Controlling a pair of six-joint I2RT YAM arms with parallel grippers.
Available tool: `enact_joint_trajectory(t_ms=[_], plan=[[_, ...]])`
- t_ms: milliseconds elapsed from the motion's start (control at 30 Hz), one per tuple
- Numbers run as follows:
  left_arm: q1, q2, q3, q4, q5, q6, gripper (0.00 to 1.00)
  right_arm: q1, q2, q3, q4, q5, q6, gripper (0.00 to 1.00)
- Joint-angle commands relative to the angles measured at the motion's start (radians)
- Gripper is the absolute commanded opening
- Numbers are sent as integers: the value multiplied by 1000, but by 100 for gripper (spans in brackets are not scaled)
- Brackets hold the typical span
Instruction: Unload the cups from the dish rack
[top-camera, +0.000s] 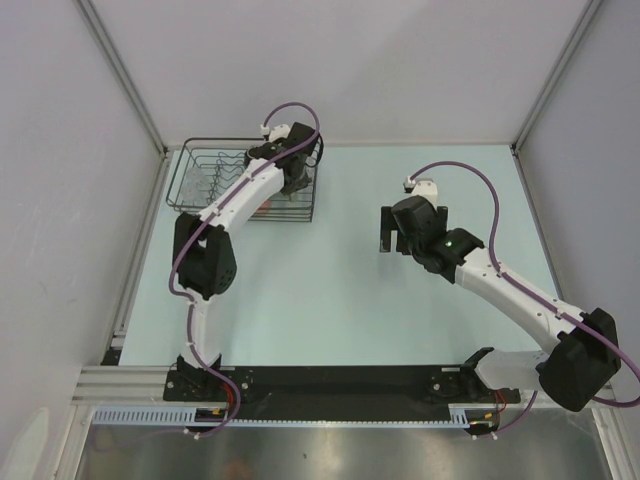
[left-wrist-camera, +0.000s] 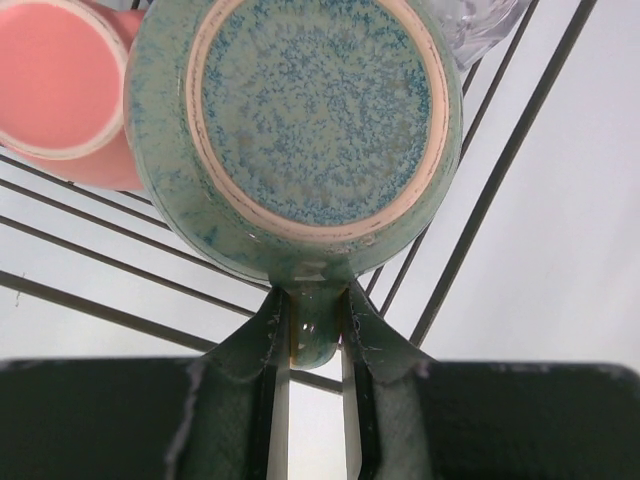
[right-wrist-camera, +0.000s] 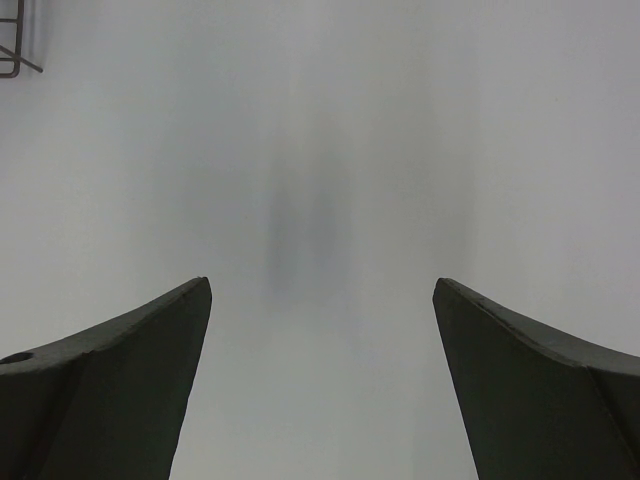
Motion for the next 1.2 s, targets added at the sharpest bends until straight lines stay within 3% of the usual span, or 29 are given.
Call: enact_joint_trajectory(t_ms=[0,267,433,767,1033,1167], plan=[[24,-169,80,85,-18,42,0,4,-5,16,42,-1,17,100],[30,-260,79,91,28,67,1,4,49,71,36,-19,46,100],[49,-361,-7,172,142,76,0,1,75,100,54,-39,57,100],[118,-634,-500,545,455,7,0,-8,109,143,108,-108,102,100],[188,-757,-755,839,725,-74,1,-37,77,114,183,-206,131,100],[214,-800,-870,1000,842,-131,0,-83,38,56,295,-345,177,100]])
